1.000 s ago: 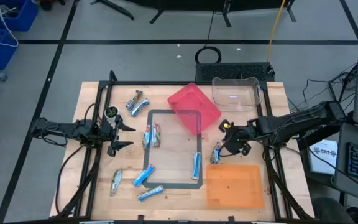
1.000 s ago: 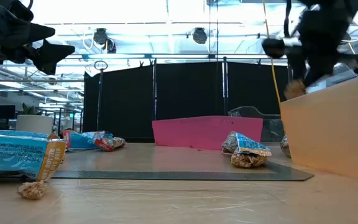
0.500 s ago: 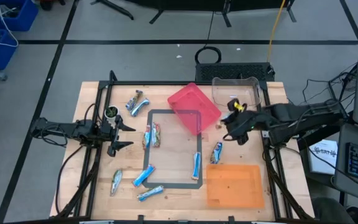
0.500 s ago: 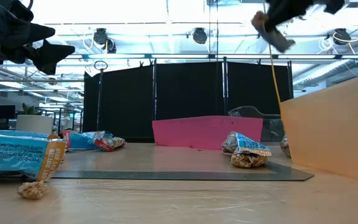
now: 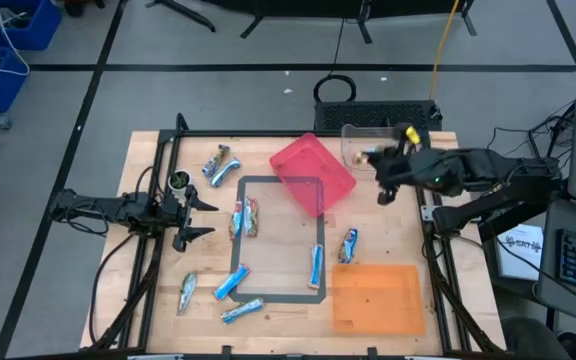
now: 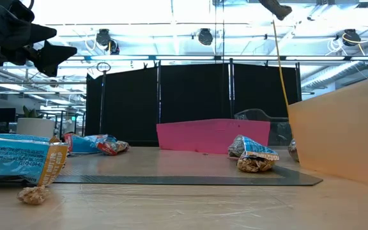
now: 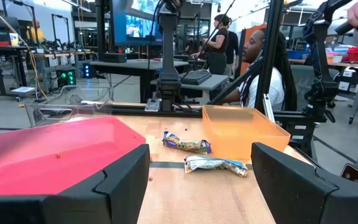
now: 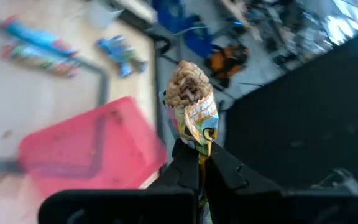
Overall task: Pick and place Granola Bars by type
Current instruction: Put the yellow granola bar into the transparent bin
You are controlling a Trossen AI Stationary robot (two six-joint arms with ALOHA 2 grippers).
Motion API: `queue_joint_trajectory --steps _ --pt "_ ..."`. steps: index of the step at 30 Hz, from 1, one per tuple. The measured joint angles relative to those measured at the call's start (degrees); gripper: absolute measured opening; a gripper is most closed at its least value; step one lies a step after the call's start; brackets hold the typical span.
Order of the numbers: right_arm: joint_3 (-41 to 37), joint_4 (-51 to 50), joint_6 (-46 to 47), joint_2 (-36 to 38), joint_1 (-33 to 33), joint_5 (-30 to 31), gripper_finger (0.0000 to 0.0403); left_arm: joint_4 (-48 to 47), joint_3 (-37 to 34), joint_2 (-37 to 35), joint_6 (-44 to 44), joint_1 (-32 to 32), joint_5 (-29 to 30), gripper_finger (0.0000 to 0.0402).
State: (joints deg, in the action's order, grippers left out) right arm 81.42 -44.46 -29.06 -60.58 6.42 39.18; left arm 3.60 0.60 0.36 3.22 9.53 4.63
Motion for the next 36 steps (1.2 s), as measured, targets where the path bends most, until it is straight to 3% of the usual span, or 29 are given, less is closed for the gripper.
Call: queue_joint_trajectory --steps 12,21,27,36 --pt "8.0 11.0 1.6 -0.9 -10.4 4.5 0.0001 0.0 0.0 0.0 0.0 0.0 0.0 0.0281" --pt "20.5 10.7 3.1 -8.6 -22.7 4.6 0.0001 0.0 0.0 0.0 0.0 0.0 0.0 0.0285" --pt "28.7 1.4 8.5 -16.0 -33.0 4.0 0.0001 0.0 0.0 0.0 0.0 0.0 0.0 0.0283" --pt "31.6 -10.5 20.6 -21.4 -44.8 -5.5 0.0000 0.0 0.0 0.0 0.0 0.0 0.0 0.0283"
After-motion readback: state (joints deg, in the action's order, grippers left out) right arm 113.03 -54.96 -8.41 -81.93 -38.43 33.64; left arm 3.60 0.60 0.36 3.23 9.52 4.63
